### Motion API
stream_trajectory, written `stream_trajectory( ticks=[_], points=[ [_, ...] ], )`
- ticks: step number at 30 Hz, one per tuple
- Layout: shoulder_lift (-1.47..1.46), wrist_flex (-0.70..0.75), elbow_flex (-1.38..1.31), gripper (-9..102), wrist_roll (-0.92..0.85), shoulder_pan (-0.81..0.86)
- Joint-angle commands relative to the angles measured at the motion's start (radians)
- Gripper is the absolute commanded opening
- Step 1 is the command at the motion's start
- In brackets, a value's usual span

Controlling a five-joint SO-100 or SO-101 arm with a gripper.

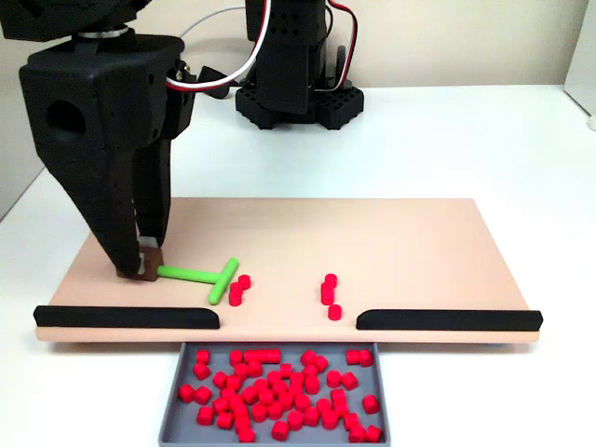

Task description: Gather the right side granules

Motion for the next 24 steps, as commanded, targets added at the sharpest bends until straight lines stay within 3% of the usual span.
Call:
stream_trajectory(
  ticks=[1,24],
  points=[
    [0.005,-0.006,-0.029,0,-0.281,-0.012],
    [-0.002,-0.006,-0.029,0,-0.256,-0.063]
  ],
)
